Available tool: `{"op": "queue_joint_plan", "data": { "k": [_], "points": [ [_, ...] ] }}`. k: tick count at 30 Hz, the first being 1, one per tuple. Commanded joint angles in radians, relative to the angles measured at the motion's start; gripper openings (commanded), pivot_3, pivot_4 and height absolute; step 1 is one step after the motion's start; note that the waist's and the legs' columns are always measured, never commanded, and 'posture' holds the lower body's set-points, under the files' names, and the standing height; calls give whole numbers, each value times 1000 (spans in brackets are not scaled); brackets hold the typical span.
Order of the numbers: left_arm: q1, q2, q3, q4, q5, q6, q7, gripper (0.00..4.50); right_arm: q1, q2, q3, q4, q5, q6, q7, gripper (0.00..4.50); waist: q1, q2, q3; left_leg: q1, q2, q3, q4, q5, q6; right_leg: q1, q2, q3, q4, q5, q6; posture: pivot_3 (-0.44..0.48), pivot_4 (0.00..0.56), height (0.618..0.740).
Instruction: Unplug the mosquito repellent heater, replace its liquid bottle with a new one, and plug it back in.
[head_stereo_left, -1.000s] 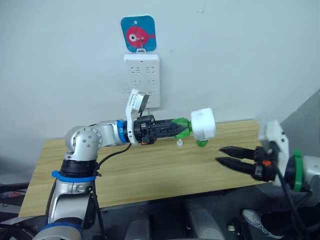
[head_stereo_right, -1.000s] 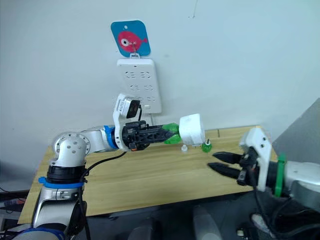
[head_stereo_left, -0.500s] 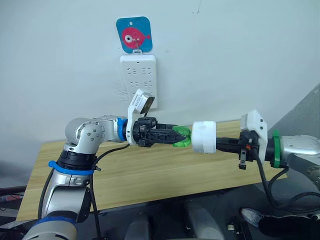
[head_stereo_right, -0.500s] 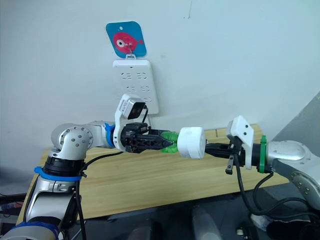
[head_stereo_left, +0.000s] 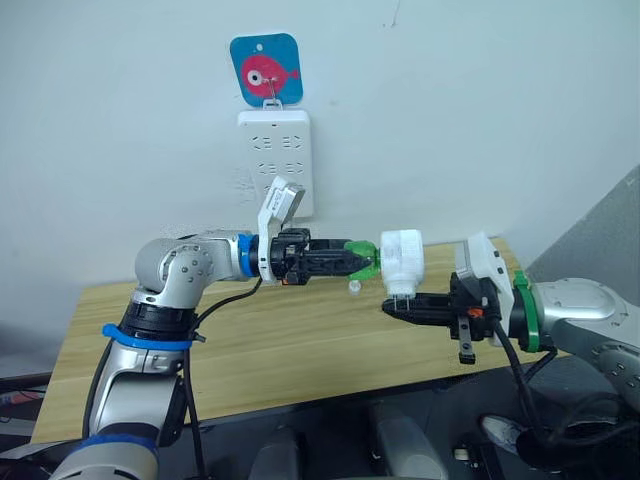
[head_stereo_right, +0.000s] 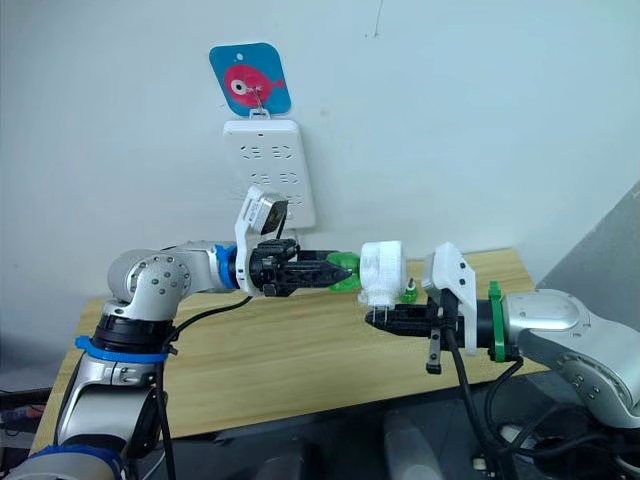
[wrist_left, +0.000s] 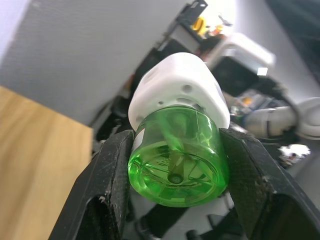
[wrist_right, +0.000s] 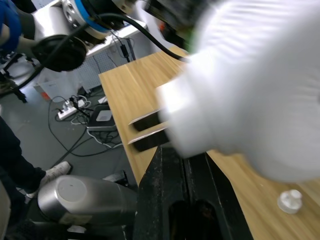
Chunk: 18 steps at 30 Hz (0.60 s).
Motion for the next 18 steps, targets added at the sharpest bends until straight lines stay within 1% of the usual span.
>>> {"op": "queue_joint_plan", "data": {
  "k": [1, 5, 9, 12, 16, 18],
  "points": [
    [2, 6, -13, -8, 53, -72, -25, 2353, -6, 18, -63, -42, 72, 17, -49, 0, 0, 0, 0, 0, 0, 0, 0, 0, 0, 0, 0, 0, 0, 0, 0, -216, 133, 740],
    [12, 20, -47, -8, 121, -151, -62, 2353, -39, 38, -99, -32, 149, 45, -116, 0, 0, 0, 0, 0, 0, 0, 0, 0, 0, 0, 0, 0, 0, 0, 0, -216, 133, 740],
    [17, 20, -55, -7, 141, -175, -82, 2353, -75, 57, -110, -2, 196, 70, -179, 0, -1, 0, -1, 0, 0, 0, 0, 0, 0, 0, 0, 0, 0, 0, 0, -217, 130, 740],
    [38, 45, -78, -42, 152, -192, -130, 2353, -126, 84, -108, 47, 209, 87, -233, 0, -2, 0, -1, 0, 0, 0, 0, 0, 0, 0, 0, 0, 0, 0, 0, -217, 130, 740],
    [63, 83, -113, -79, 180, -232, -195, 2353, -190, 90, -101, 127, 183, 115, -264, 0, -3, 1, -1, 0, 0, 0, 0, 0, 0, 0, 0, 0, 0, 0, 0, -208, 126, 740],
    [68, 86, -114, -85, 179, -233, -202, 2353, -209, 94, -102, 159, 169, 122, -277, 0, -2, 0, -1, -1, 0, 0, 0, 0, 0, 0, 0, 0, 0, 0, 0, -205, 125, 740]
  ]
}}
